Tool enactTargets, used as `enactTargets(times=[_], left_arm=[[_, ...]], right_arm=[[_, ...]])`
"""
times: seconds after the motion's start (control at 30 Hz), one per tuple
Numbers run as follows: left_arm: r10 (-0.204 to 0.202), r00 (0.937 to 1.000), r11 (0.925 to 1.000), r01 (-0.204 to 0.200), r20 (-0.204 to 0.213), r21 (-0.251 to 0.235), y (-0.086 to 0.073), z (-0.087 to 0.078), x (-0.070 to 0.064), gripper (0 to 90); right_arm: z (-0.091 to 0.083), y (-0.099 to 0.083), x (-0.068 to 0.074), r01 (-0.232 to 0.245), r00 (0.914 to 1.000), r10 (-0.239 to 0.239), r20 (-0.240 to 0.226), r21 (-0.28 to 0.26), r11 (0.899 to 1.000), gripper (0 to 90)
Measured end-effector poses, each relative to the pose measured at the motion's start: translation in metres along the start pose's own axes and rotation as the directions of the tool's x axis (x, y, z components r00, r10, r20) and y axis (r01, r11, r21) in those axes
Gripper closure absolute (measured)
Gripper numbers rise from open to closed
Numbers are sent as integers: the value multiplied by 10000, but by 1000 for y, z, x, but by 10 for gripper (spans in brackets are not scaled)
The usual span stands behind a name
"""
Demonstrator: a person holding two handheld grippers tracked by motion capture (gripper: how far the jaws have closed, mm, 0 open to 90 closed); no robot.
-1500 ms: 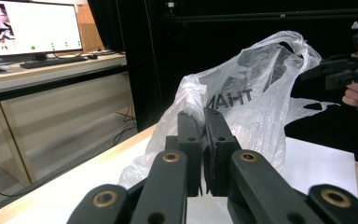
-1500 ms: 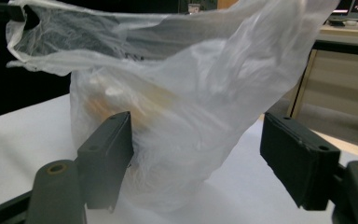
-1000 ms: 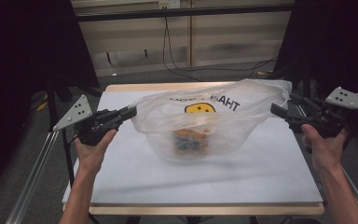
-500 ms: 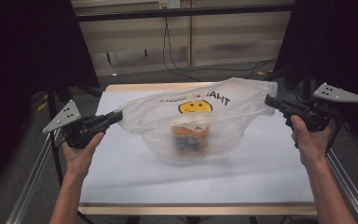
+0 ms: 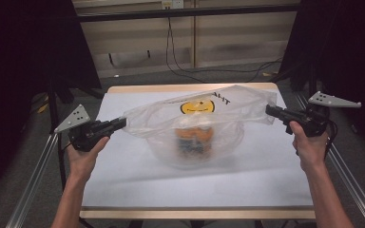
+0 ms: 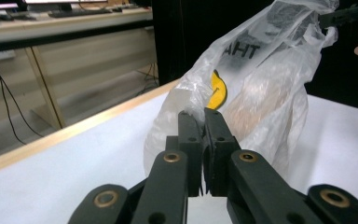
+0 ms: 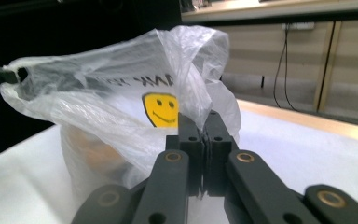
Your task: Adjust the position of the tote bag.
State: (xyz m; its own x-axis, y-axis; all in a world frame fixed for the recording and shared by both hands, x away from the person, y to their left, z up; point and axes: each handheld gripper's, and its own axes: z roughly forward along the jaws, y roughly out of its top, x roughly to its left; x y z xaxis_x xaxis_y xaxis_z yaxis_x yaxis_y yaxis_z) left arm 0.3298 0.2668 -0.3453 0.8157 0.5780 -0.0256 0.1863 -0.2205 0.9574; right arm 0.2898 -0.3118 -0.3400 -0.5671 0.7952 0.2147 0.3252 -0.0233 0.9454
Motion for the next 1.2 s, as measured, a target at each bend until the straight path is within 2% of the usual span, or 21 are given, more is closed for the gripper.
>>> enactTargets(times=[0.07,0.13,0.23,0.3,0.37,0.43,0.47,0.53,0.57,0.63,0.77,0.9,1.0,1.03,1.07,1.13,1.17,1.2], left_arm=[[-47,10000,9999,47,28,92,-2,2,1,877],[-114,9999,9987,120,-124,492,-9,7,2,877],[-152,9999,9979,149,37,634,-14,12,4,877],[-160,9998,9955,167,-78,934,-17,15,5,877],[-122,9999,9947,124,-24,1023,-18,15,6,877],[-156,9999,9925,156,-6,1210,-20,16,8,877],[-224,9997,9893,220,11,1442,-24,19,9,877],[-261,9997,9877,255,20,1544,-27,21,10,877],[-304,9995,9837,295,23,1772,-32,25,12,877],[-271,9996,9801,262,19,1969,-35,28,12,877],[-207,9997,9766,184,86,2144,-39,30,13,877],[-288,9993,9635,211,251,2668,-49,33,12,877],[-131,9996,9470,40,262,3212,-54,40,9,877],[-169,9995,9457,69,278,3248,-56,43,8,877],[-73,9997,9388,-12,233,3444,-56,44,8,877],[-53,9997,9347,-37,244,3555,-59,49,8,877],[9,9998,9290,-76,183,3701,-60,50,8,877],[-90,9997,9280,-1,227,3726,-62,51,9,877]], right_arm=[[3,-4,-2,-62,9999,60,94,213,9998,884],[5,-8,-4,-100,9998,93,158,445,9990,884],[11,-13,-6,-125,9996,108,242,736,9972,884],[13,-15,-7,-101,9996,76,281,907,9958,884],[14,-17,-7,-86,9995,50,326,1121,9937,884],[15,-19,-8,-77,9993,32,371,1218,9925,884],[16,-23,-9,-65,9991,3,415,1478,9890,884],[17,-25,-10,-131,9991,66,417,1582,9873,884],[20,-30,-11,-116,9987,20,512,1877,9822,884],[23,-34,-13,-89,9984,-29,563,2077,9782,884],[26,-40,-15,-154,9987,37,511,2315,9727,884],[27,-48,-14,-97,9984,-65,569,2808,9597,884],[28,-56,-14,-86,9980,-114,619,3138,9494,884],[28,-57,-16,-85,9976,-136,673,3183,9480,884],[29,-59,-17,-109,9975,-121,699,3196,9475,884],[31,-62,-20,-174,9974,-65,723,3243,9458,884],[33,-64,-21,-124,9977,-103,676,3260,9453,884],[35,-66,-22,-106,9976,-128,675,3362,9417,884]])
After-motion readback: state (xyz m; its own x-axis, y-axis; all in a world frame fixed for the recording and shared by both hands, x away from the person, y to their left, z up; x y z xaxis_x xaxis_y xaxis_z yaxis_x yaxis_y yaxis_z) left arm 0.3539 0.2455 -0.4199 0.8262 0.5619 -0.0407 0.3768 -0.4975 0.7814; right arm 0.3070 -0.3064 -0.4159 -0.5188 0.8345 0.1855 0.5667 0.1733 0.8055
